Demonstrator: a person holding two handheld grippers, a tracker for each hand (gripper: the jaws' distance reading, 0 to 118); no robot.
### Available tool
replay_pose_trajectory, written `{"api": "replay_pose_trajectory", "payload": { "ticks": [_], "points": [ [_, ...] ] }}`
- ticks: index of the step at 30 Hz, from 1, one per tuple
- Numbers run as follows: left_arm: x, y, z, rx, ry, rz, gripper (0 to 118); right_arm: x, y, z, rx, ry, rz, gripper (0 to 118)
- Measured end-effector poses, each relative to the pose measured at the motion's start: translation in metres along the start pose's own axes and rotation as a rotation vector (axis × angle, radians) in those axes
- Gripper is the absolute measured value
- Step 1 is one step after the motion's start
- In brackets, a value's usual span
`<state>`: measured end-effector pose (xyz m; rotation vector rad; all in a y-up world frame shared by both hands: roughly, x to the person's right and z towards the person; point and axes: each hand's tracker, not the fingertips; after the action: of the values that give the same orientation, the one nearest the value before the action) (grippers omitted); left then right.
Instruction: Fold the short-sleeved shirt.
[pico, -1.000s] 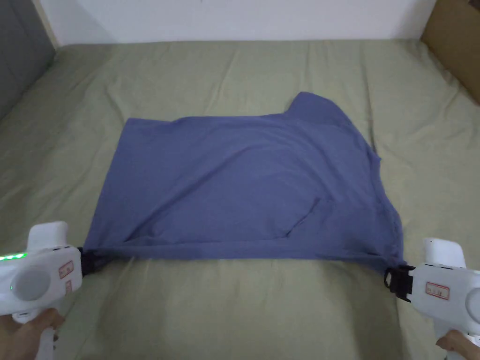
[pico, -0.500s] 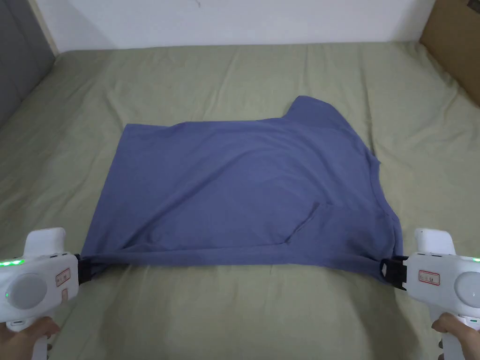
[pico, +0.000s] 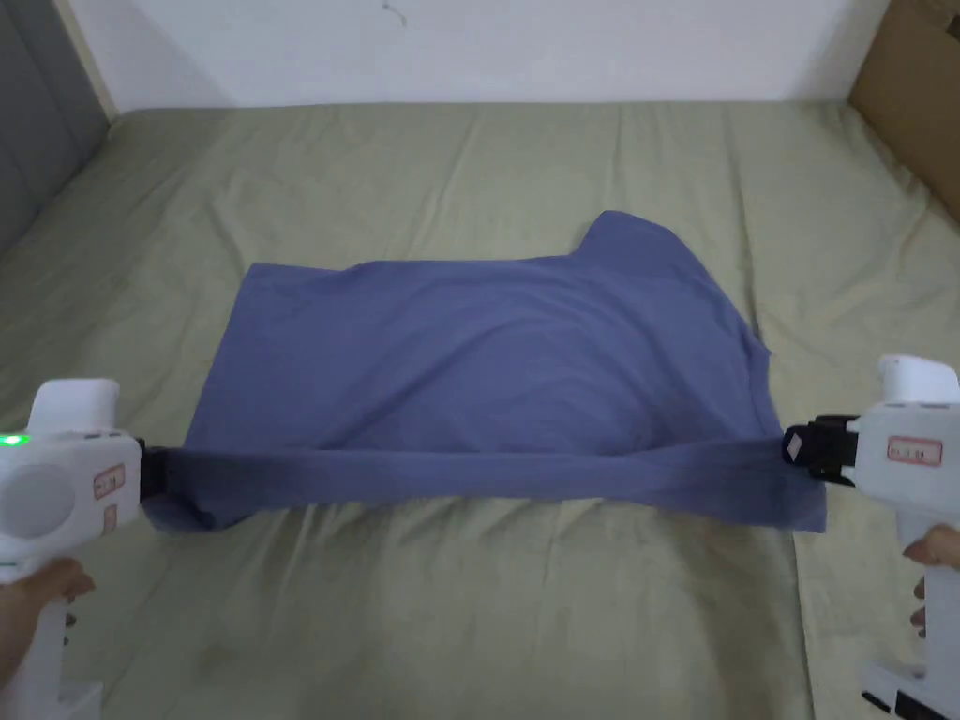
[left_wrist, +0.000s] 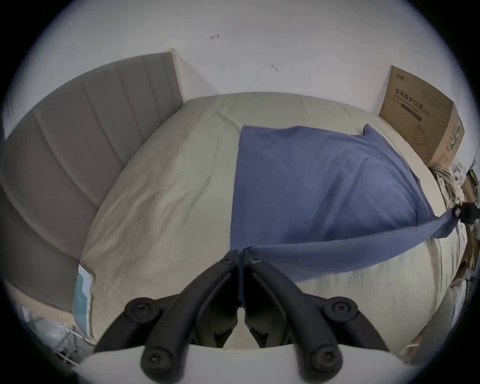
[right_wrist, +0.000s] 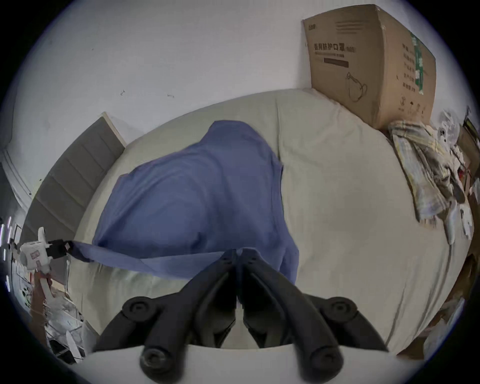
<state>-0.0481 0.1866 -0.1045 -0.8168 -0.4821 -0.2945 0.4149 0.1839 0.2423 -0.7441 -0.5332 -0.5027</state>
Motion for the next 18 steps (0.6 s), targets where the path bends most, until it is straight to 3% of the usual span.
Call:
{"api": "replay_pose_trajectory", "payload": {
  "ticks": [6,11,12,15,16,18],
  "points": [
    [0.016,0.051,-0.062,-0.059,0.034,-0.085,2,-0.003,0.055,-0.068,-0.076,-0.054,0.043,4],
    [0.027,0.054,-0.101,-0.132,0.030,-0.113,8,-0.002,0.063,-0.115,-0.138,-0.119,0.087,4],
    [0.026,0.052,-0.108,-0.129,0.045,-0.116,24,-0.003,0.063,-0.120,-0.169,-0.128,0.104,14],
    [0.019,0.048,-0.113,-0.125,0.100,-0.106,89,-0.005,0.064,-0.124,-0.178,-0.174,0.124,74],
    [0.016,0.047,-0.110,-0.120,0.101,-0.089,97,-0.004,0.063,-0.119,-0.165,-0.171,0.117,74],
    [0.009,0.045,-0.099,-0.094,0.091,-0.059,96,-0.005,0.063,-0.105,-0.132,-0.151,0.106,74]
  ]
}}
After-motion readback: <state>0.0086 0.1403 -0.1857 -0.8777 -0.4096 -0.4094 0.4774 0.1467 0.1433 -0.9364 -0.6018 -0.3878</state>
